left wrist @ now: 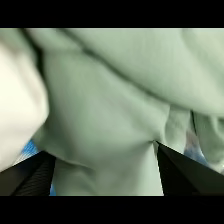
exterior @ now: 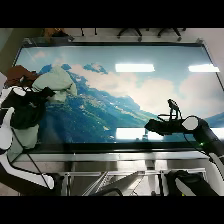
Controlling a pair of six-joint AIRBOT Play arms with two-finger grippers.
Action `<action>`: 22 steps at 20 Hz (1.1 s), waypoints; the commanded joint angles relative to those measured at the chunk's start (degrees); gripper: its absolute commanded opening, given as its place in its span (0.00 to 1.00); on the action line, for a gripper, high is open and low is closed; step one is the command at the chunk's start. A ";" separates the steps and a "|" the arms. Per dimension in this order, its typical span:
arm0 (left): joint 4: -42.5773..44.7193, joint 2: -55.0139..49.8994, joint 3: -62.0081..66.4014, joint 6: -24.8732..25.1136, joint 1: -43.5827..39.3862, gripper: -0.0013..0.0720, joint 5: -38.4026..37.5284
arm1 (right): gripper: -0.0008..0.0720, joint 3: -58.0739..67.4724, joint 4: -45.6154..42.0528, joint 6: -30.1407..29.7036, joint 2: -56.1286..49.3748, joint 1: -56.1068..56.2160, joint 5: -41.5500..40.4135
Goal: Fold the shirts.
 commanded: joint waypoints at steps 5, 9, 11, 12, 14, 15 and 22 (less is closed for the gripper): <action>-0.15 -9.97 17.94 1.11 -1.97 0.03 -19.23 | 0.64 0.02 0.20 -0.02 -1.62 0.02 -0.46; -1.90 -1.36 26.93 2.78 -9.14 0.03 -32.89 | 0.64 1.25 0.00 -0.09 -1.64 -1.49 -0.44; -5.53 4.52 27.58 2.73 -15.19 0.03 -40.39 | 0.64 3.06 0.20 -1.79 -1.60 -4.13 0.09; -6.84 7.48 26.14 2.58 -18.49 0.03 -42.71 | 0.64 4.15 0.17 -3.21 -1.62 -5.35 1.40; -7.43 13.25 20.70 2.16 -26.10 0.03 -44.33 | 0.64 6.75 0.17 -5.92 -1.62 -8.17 5.05; -7.43 15.85 16.94 2.08 -30.14 0.03 -43.80 | 0.64 7.76 0.20 -6.71 -1.60 -9.44 6.05; -7.54 21.00 -4.24 0.96 -47.63 0.04 -33.05 | 0.64 8.76 0.22 -9.22 -4.15 -11.23 9.84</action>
